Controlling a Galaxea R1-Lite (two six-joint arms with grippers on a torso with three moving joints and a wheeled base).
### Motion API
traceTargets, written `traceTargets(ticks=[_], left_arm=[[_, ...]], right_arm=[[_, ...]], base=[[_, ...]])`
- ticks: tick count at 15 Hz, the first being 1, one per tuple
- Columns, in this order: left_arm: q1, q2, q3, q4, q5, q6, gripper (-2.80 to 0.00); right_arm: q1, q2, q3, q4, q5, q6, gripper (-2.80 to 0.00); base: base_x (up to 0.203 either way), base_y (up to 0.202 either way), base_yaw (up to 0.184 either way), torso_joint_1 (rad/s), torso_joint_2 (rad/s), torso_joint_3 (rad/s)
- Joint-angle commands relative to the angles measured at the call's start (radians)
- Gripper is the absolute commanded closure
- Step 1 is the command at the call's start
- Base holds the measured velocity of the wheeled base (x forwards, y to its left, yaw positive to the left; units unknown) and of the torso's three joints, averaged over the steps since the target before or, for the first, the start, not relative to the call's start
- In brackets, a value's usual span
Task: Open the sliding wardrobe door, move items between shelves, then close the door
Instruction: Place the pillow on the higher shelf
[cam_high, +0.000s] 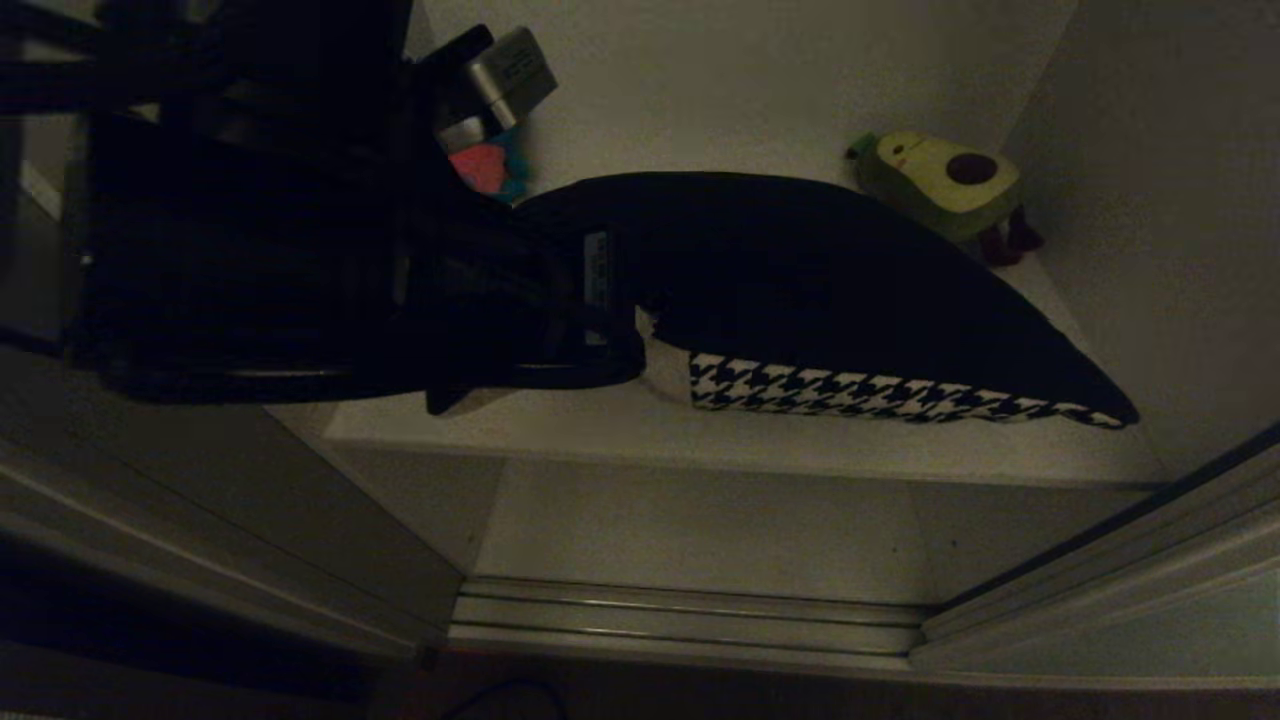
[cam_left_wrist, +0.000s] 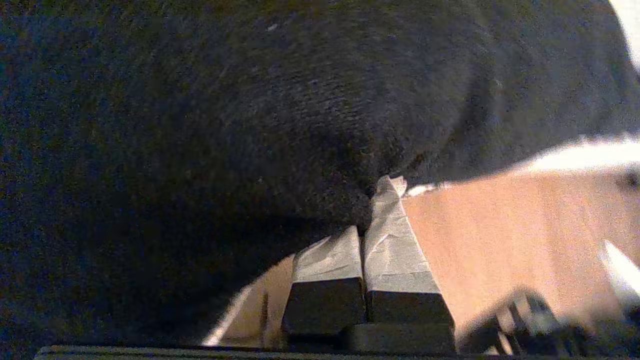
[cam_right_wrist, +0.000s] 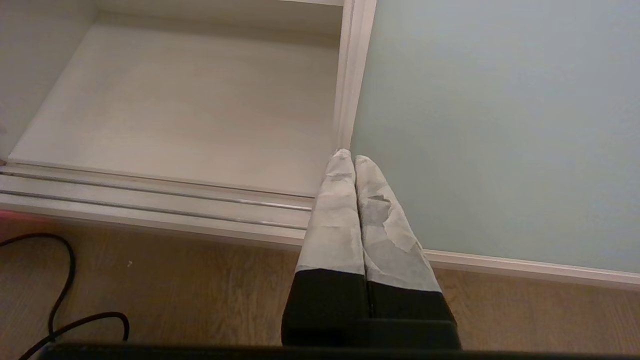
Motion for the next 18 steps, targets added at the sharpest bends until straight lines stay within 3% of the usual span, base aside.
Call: traceTargets(ticks=[1, 5, 10, 13, 16, 18], left_arm=[[0.07, 0.097, -0.022, -0.05, 0.037, -0.01, 0.0], [0.165, 0.232, -0.132, -0.133, 0.127, -0.012, 0.0], [0.179, 0.329, -0.309, -0.139, 0.195, -0.015, 0.0], [0.176, 0.331, -0.292, -0.127, 0.293, -0.037, 0.0], [0.16, 0.275, -0.175, -0.126, 0.299, -0.051, 0.0], [0.117, 0.267, -0.172, -0.125, 0.295, -0.054, 0.0]], right_arm=[[0.0, 0.0, 0.005, 0.001, 0.0, 0.0, 0.0], [0.0, 0.0, 0.005, 0.0, 0.0, 0.0, 0.0], [0.0, 0.0, 0.005, 0.001, 0.0, 0.0, 0.0], [0.0, 0.0, 0.005, 0.0, 0.0, 0.0, 0.0], [0.0, 0.0, 0.005, 0.001, 0.0, 0.0, 0.0], [0.0, 0.0, 0.005, 0.0, 0.0, 0.0, 0.0]], base=[[0.0, 0.0, 0.0, 0.0, 0.0, 0.0], [0.0, 0.0, 0.0, 0.0, 0.0, 0.0], [0.0, 0.0, 0.0, 0.0, 0.0, 0.0], [0.0, 0.0, 0.0, 0.0, 0.0, 0.0], [0.0, 0.0, 0.0, 0.0, 0.0, 0.0], [0.0, 0.0, 0.0, 0.0, 0.0, 0.0]])
